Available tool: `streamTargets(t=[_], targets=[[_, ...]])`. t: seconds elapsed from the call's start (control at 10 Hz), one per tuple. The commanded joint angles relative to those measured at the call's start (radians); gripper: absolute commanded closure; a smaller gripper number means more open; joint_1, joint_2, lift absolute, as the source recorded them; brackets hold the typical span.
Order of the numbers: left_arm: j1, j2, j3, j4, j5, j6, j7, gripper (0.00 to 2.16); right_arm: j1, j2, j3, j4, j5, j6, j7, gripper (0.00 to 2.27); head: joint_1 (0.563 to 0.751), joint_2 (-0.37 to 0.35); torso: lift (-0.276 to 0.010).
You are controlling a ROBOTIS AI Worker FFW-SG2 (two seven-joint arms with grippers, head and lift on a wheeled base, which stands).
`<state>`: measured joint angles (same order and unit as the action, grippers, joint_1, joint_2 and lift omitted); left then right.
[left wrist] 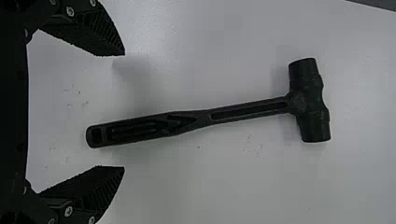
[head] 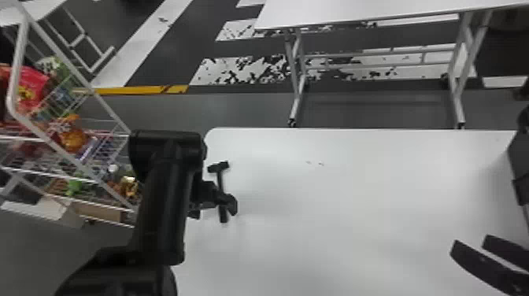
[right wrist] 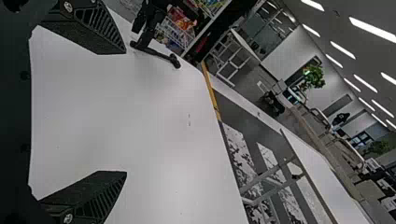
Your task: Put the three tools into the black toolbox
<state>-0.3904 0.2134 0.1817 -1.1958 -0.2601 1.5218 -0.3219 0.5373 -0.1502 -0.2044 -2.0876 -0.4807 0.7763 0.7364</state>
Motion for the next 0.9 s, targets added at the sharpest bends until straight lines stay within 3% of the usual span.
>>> streamTargets(t=[0.0,0.2,0.3,0.5,0.7,0.8], targets=[[-0.025,0.003,0.022,0.007,0.022,-0.004,-0.005,0.14,-0.014,0.001,0.003,0.011,0.007,0.002,-0.002,0.08,0.695,0.350,-0.051],[-0.062,0.009,0.028,0.079,0.033,-0.068,-0.003,0.15,-0.033,0.000,0.007,0.023,0.010,0.005,-0.003,0.08,0.695,0.350,-0.051],[-0.067,0.009,0.027,0.107,0.033,-0.114,0.003,0.25,-0.042,0.000,0.008,0.035,0.011,0.008,-0.003,0.08,0.695,0.350,-0.051],[-0.088,0.011,0.027,0.153,0.030,-0.163,0.004,0.81,-0.060,0.001,0.010,0.047,0.017,0.018,-0.003,0.08,0.695,0.350,-0.051],[-0.094,0.011,0.027,0.167,0.032,-0.166,0.011,1.73,-0.073,0.001,0.013,0.055,0.016,0.024,-0.005,0.08,0.695,0.350,-0.051],[-0.094,0.009,0.025,0.165,0.032,-0.163,0.009,1.89,-0.082,0.001,0.016,0.063,0.016,0.027,-0.006,0.08,0.695,0.350,-0.051]])
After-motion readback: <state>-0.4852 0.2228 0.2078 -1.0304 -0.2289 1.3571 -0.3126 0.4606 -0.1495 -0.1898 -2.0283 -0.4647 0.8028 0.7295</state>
